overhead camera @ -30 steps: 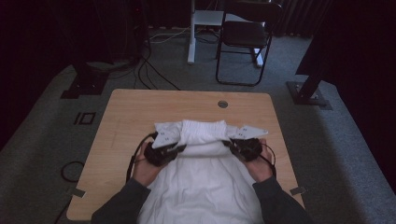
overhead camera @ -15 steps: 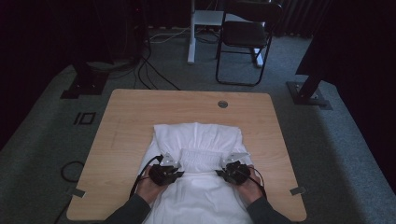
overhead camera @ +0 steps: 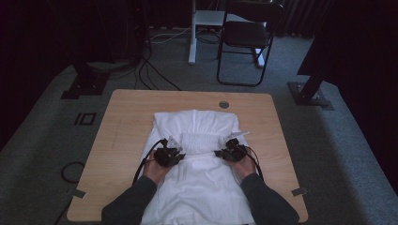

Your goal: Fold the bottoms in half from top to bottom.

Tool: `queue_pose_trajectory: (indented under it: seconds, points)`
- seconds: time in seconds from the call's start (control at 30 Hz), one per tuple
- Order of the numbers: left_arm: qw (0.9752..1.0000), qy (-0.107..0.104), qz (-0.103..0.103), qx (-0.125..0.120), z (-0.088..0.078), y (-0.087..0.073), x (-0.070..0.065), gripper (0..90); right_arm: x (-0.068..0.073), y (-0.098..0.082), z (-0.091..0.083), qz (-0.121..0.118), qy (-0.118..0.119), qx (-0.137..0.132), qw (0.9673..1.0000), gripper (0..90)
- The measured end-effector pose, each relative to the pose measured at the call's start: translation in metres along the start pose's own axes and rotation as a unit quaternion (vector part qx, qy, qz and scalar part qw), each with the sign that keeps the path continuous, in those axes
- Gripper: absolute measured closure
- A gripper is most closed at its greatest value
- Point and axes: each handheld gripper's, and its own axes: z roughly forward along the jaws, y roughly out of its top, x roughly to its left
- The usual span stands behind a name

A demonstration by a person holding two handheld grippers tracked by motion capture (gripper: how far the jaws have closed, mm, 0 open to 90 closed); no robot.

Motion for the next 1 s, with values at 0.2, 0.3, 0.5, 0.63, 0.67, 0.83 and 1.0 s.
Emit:
queue_pose_trajectory:
  seconds: [0.2,0.3,0.5,0.63,0.67,0.83,1.0]
  points:
    - [0.9995,0.032,0.001,0.006,0.017,0.022,0.023,81.0,-0.016,0.029,0.017,0.002,-0.038,0.009,0.9992,85.0]
    - [0.9991,0.043,0.002,0.006,0.022,0.028,0.028,80.9,-0.019,0.036,0.021,0.006,-0.05,0.008,0.9987,85.0]
    - [0.9982,0.058,-0.006,0.013,0.031,0.04,0.039,80.9,-0.026,0.049,0.03,0.019,-0.076,0.007,0.9969,84.9]
    - [0.9971,0.076,-0.011,0.005,0.032,0.038,0.034,81.0,-0.023,0.047,0.031,0.03,-0.087,-0.005,0.9958,85.2]
    - [0.9966,0.082,-0.009,0.002,0.032,0.037,0.032,81.1,-0.022,0.045,0.031,0.03,-0.089,-0.01,0.9955,85.2]
    - [0.9956,0.093,0.002,0.009,0.028,0.039,0.03,81.2,-0.019,0.045,0.027,0.022,-0.096,-0.016,0.995,85.3]
    - [0.9961,0.072,-0.02,-0.047,-0.007,0.051,0.03,82.0,-0.005,0.057,-0.015,-0.006,-0.079,-0.072,0.9943,85.3]
